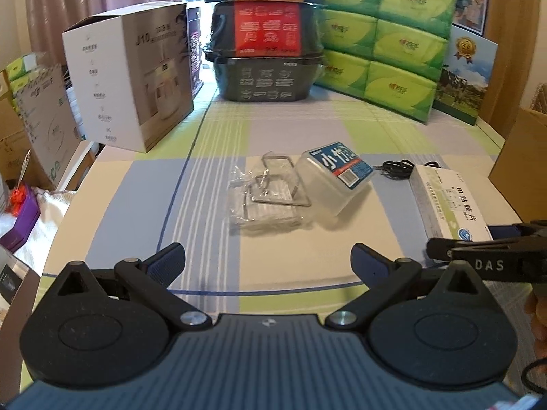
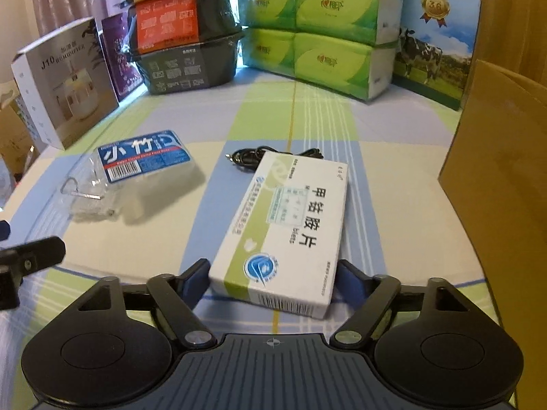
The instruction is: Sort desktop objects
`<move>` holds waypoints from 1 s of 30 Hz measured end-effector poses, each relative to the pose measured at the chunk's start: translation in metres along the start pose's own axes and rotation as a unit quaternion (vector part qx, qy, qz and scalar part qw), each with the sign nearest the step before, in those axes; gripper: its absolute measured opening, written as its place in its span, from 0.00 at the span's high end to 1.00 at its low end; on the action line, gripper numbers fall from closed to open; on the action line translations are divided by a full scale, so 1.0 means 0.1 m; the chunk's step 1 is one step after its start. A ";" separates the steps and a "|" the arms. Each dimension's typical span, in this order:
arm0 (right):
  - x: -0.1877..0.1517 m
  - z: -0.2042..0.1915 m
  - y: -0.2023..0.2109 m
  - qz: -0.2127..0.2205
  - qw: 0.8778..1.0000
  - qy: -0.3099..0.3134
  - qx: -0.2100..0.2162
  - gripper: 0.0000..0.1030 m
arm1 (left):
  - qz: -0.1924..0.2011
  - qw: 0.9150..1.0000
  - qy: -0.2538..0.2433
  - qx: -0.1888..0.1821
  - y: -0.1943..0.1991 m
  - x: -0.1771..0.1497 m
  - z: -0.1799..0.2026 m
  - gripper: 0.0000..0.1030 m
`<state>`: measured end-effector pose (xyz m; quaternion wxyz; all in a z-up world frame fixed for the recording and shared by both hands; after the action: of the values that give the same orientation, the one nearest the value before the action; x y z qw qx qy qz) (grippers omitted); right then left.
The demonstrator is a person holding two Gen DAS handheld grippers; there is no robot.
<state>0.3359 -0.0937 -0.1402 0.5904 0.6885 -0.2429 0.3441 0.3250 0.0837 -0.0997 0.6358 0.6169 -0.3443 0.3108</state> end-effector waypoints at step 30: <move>0.00 0.41 -0.02 0.009 0.999 0.052 0.003 0.26 | 0.041 0.981 -0.173 -0.080 -0.57 0.34 0.56 0.11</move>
<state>0.3455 -0.1330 -0.1441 0.5971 0.6692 -0.2174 0.3851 0.3879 0.0241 -0.1043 0.6007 0.5941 -0.4975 0.1966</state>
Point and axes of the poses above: each gripper's, at about its wrist camera, not at the fingertips, and y roughly against the way its jaws point, z to its right, x to its top, the point moved 5 cm from there along -y, roughly the way its jaws point, and after that the axes turned 7 degrees about z, right-handed, at the moved point
